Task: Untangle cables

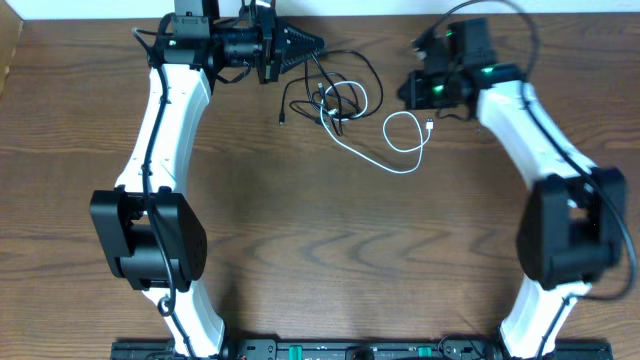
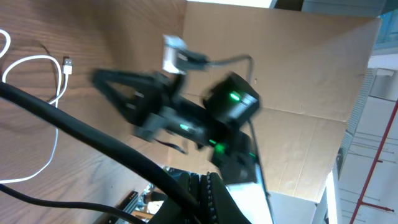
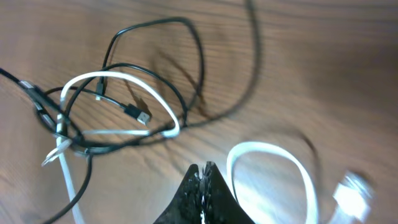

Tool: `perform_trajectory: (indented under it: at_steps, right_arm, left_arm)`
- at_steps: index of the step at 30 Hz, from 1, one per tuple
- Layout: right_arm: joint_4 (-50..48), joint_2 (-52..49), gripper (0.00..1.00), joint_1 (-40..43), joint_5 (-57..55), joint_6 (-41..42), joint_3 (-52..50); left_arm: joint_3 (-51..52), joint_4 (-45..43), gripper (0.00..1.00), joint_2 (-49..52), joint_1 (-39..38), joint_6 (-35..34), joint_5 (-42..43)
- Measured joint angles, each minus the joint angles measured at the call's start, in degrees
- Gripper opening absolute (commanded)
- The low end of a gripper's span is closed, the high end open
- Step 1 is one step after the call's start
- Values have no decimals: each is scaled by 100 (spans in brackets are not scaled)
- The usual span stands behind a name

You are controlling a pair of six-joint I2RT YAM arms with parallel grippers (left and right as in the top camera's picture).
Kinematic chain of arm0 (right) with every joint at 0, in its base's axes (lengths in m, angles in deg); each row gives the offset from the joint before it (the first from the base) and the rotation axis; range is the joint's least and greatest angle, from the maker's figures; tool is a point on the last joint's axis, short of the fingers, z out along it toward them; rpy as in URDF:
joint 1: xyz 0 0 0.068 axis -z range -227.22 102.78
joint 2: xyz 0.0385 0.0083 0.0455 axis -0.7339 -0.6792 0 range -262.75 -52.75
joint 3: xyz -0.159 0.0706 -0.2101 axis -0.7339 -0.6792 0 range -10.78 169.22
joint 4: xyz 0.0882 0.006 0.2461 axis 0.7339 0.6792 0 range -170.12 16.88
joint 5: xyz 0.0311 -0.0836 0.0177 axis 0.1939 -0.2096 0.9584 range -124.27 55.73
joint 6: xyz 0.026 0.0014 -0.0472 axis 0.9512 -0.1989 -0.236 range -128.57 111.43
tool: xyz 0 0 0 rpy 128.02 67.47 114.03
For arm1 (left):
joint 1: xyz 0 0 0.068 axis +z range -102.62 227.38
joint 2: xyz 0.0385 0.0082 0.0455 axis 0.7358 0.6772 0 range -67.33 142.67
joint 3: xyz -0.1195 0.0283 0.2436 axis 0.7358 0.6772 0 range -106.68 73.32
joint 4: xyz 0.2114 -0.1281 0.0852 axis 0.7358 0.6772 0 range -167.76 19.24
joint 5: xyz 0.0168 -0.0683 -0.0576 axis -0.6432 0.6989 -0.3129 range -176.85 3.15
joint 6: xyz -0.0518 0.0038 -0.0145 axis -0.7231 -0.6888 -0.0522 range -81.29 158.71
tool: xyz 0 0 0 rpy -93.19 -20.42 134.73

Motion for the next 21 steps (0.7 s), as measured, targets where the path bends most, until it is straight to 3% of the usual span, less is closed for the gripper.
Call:
perform_trajectory:
  at_steps: [4,9,12,17,21]
  right_arm:
    - [645,651,2,254,-428,205,0]
    - [933,979,42,352,-256,-339,13]
    - [1176,822,55,20,118,-1064,17]
    - [1421,190,62,-651,662,-2052,22]
    - [1530,-317,58,-1069,857,-2653,22]
  left_arm:
    - [0,11,7,0,0,0,-26]
    - [0,4,7,0,-2,-85,-96]
    - [0,4,7,0,0,-201,-199]
    - [0,4,7,0,-2,-293,-258]
    - [0,4,8,0,0,-297,-260]
